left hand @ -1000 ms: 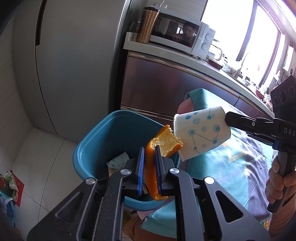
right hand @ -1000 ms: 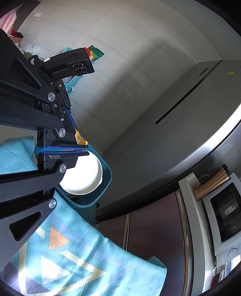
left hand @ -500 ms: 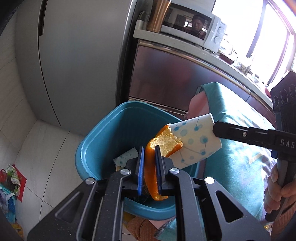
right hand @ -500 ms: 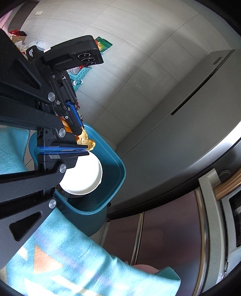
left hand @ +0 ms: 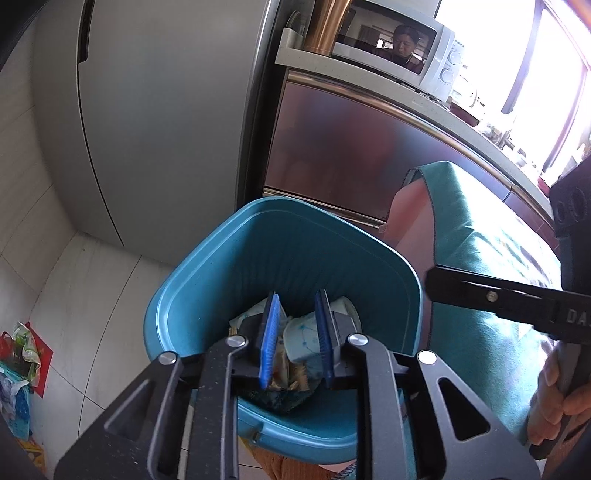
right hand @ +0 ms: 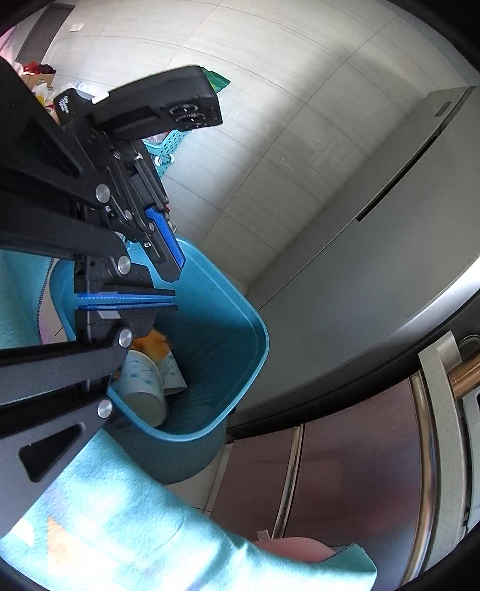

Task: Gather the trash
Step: 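Open both tools over the teal bin, dropping peel and cup, then move both tools back over the tissue and gold wrapper on the table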

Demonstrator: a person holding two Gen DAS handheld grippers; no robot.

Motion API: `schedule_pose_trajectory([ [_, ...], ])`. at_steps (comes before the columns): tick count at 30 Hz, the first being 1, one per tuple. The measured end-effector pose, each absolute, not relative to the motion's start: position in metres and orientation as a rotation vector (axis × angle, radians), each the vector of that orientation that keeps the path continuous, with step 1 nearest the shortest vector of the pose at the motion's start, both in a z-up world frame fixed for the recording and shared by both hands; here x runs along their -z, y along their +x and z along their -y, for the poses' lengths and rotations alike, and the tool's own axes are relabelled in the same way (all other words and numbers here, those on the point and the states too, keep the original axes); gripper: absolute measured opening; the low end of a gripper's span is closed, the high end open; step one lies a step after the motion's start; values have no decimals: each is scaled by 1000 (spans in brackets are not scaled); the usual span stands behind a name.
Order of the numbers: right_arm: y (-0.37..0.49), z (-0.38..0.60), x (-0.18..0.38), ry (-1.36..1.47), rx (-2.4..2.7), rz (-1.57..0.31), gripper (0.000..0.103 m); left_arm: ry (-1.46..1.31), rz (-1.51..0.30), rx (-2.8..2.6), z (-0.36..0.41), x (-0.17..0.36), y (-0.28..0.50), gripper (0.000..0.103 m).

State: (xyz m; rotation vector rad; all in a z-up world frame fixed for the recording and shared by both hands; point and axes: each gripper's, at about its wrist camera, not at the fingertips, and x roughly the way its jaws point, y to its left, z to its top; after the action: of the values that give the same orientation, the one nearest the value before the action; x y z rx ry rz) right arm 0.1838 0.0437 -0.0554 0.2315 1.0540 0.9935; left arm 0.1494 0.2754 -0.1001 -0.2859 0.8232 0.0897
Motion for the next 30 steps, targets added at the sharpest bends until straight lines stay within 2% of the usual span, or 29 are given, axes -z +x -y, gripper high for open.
schedule_pose_trajectory([
  [9, 165, 1, 43, 265, -984, -1002, 6, -280, -774, -30, -259, 86, 137, 22],
  [11, 158, 14, 36, 266, -981, -974, 6, -268, -750, -3, -250, 78, 131, 26],
  [15, 141, 48, 24, 276, -959, -923, 18, -247, -706, 87, -225, 61, 120, 37],
  [21, 111, 116, 10, 295, -849, -838, 27, -178, -661, 259, -167, 41, 108, 41],
  [30, 71, 238, 7, 341, -564, -752, 32, -95, -660, 499, -49, 32, 110, 45],
])
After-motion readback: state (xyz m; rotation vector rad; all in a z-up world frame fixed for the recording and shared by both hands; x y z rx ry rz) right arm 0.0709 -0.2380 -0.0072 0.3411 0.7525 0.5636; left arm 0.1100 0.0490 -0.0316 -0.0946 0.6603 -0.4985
